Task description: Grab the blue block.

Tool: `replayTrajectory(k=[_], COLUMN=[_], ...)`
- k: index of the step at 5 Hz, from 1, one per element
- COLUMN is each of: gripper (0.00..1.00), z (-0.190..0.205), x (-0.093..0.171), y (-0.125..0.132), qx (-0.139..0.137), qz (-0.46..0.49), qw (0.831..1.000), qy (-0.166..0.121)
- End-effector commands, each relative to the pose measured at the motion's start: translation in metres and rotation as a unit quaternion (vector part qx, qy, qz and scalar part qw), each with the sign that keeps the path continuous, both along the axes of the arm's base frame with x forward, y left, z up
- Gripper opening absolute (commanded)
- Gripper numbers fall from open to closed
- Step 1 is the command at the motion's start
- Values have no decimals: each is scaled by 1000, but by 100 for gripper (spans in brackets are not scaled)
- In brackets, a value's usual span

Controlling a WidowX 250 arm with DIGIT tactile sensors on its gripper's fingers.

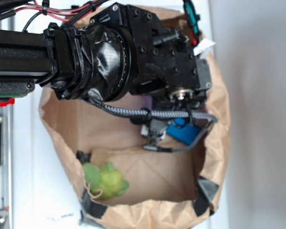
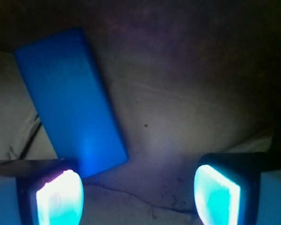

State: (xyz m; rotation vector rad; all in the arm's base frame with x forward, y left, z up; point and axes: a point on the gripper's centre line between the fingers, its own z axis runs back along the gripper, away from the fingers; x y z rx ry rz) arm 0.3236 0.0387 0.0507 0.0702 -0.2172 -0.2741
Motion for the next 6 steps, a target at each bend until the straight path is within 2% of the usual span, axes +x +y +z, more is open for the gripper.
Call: replayTrajectory(k=[1, 2, 3, 4, 6], gripper=[100, 100, 100, 100, 100], z=[27, 27, 45, 49, 30], x=[10, -17, -36, -37, -7], y=[-6, -19, -23, -26, -32], qx=[9, 9, -11, -16, 8], qz=[-8, -58, -79, -78, -50], qw=[999, 998, 996, 996, 998], qy=[-40, -38, -33, -36, -48])
